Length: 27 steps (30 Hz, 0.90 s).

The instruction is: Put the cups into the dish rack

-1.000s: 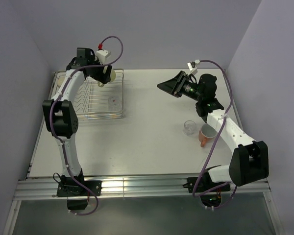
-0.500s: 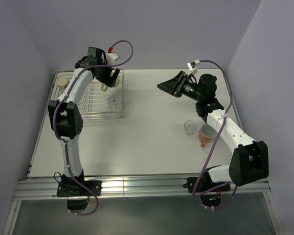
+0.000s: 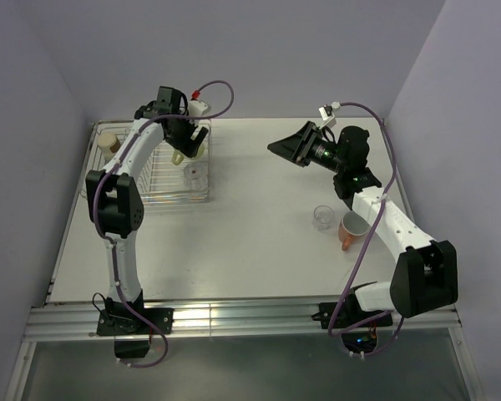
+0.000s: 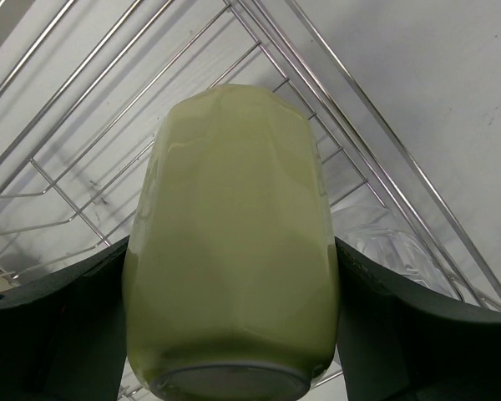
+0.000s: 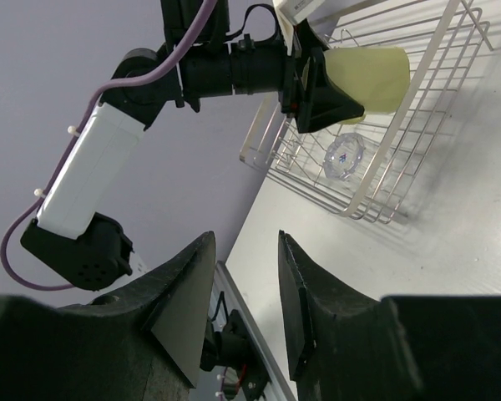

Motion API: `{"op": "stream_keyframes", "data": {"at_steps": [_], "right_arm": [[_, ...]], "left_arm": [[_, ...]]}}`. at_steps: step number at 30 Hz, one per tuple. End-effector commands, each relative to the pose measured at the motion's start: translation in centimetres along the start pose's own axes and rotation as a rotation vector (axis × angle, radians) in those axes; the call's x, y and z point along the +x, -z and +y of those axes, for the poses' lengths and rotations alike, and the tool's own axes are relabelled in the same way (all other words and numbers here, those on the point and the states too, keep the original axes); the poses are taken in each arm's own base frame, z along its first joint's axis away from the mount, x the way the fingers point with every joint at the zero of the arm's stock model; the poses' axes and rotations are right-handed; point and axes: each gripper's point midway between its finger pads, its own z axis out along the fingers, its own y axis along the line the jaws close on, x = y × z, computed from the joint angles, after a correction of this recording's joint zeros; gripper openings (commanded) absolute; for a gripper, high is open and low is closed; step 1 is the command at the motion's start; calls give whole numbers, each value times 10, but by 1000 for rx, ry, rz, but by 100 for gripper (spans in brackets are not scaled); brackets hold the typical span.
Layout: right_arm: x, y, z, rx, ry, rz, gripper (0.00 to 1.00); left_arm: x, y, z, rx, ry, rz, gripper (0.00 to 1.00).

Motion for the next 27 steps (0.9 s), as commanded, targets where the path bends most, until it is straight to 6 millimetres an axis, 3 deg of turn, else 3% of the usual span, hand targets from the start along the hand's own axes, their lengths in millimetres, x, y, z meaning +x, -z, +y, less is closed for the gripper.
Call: {"op": "stream_keyframes", "data": {"at_steps": [1,13,23,27], "right_arm": [[2,-1,0,-11,25,9,43],[6,-2,-5,-1,18,15,43],[8,-4,-10,6,10,22,43],[9,-4,-12,9,9,24,43]], "left_arm": [[-16,8,5,-36,-39,-46,0],[-11,-5,-10,31,-41,-29,0],[-7,-15,-9,21,-26,-12,0],[-6,-19,-9,17,-13,-5,5]]}}
